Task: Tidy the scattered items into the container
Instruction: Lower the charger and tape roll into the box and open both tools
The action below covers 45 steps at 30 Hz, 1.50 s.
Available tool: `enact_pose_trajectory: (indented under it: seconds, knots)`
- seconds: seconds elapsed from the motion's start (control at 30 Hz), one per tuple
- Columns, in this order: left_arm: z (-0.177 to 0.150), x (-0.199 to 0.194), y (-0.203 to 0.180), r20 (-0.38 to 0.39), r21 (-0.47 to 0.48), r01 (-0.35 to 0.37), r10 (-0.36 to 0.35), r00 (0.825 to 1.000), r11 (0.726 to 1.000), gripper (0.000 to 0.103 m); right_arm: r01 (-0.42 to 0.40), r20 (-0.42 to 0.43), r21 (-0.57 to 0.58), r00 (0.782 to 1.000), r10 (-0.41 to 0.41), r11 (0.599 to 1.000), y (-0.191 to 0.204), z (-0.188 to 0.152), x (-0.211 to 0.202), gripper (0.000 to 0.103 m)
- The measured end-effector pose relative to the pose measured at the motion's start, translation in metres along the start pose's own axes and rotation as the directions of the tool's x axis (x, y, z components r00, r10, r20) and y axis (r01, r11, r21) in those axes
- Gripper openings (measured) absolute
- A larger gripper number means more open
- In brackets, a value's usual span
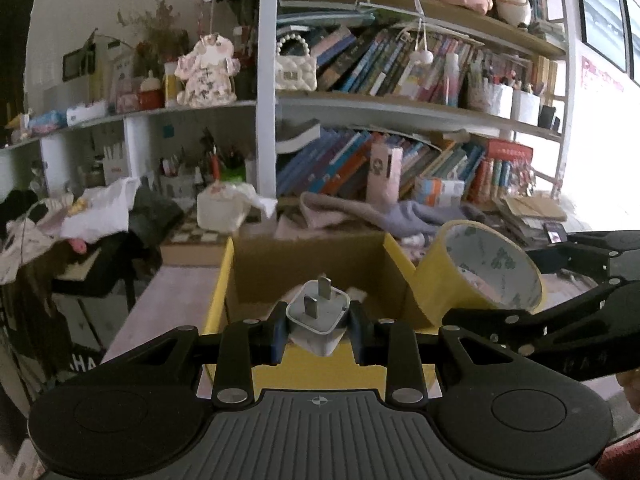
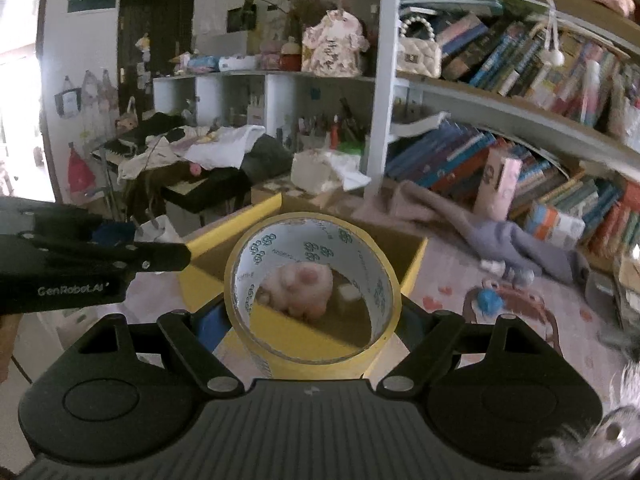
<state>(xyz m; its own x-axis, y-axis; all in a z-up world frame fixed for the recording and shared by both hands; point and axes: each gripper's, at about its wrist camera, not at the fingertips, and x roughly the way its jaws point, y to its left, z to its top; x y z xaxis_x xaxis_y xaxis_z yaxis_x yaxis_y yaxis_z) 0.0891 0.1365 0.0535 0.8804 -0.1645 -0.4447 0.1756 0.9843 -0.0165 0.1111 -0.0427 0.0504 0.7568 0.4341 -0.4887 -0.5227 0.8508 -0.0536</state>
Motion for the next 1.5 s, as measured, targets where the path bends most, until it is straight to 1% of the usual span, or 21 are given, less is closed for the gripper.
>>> enact_pose_trajectory:
  seconds: [0.13,0.3,0.37,0.47,0.63,0.8,0.97,1.07,1.13,1.2,1.4,1.5]
  knots:
    - [0.008,0.019,0.004,-0.002,0.008,-0.017,0.017,1.000,1.000,0.029,-0.002,0.014,-0.043,1.000,0.002,0.999,-0.009,0.012,0.022,0.082]
    - [0.014,0.051,0.011,-0.040,0.025,-0.025,0.026,0.999,0.999,0.029,-0.007,0.008,-0.104,1.000,0.008,0.995,-0.022,0.025,0.055,0.082]
    - [0.013,0.065,0.013,-0.064,0.031,-0.019,0.021,0.998,0.999,0.029,-0.021,-0.011,-0.134,1.000,0.020,0.991,-0.026,0.028,0.071,0.082]
    - [0.010,0.088,0.014,-0.112,0.074,-0.023,0.031,0.993,0.997,0.029,-0.065,-0.051,-0.184,0.997,0.056,0.981,-0.030,0.029,0.094,0.082]
    - [0.002,0.119,0.016,-0.206,0.108,-0.020,0.042,0.978,0.994,0.029,-0.126,-0.140,-0.254,0.986,0.093,0.959,-0.034,0.026,0.128,0.082]
    - [-0.002,0.140,0.022,-0.284,0.101,0.004,0.025,0.959,0.995,0.029,-0.171,-0.241,-0.259,0.965,0.108,0.951,-0.038,0.022,0.157,0.082]
    - [-0.002,0.155,0.021,-0.340,0.110,0.041,-0.001,0.940,0.993,0.029,-0.225,-0.337,-0.274,0.933,0.125,0.935,-0.038,0.019,0.180,0.082]
    - [-0.004,0.167,0.020,-0.386,0.090,0.062,-0.023,0.922,0.994,0.029,-0.261,-0.412,-0.203,0.897,0.159,0.944,-0.044,0.018,0.194,0.082]
    - [-0.005,0.174,0.017,-0.412,0.095,0.071,-0.025,0.911,0.993,0.029,-0.291,-0.448,-0.165,0.873,0.191,0.942,-0.049,0.018,0.201,0.082]
    - [-0.006,0.179,0.015,-0.427,0.094,0.072,-0.026,0.904,0.993,0.029,-0.313,-0.468,-0.151,0.858,0.211,0.938,-0.050,0.018,0.204,0.082]
    - [-0.009,0.184,0.021,-0.460,0.057,0.077,-0.042,0.887,0.995,0.030,-0.356,-0.487,-0.139,0.837,0.250,0.924,-0.049,0.019,0.210,0.082]
    - [-0.009,0.186,0.019,-0.460,0.072,0.068,-0.028,0.888,0.995,0.029,-0.366,-0.486,-0.136,0.834,0.260,0.921,-0.049,0.019,0.212,0.082]
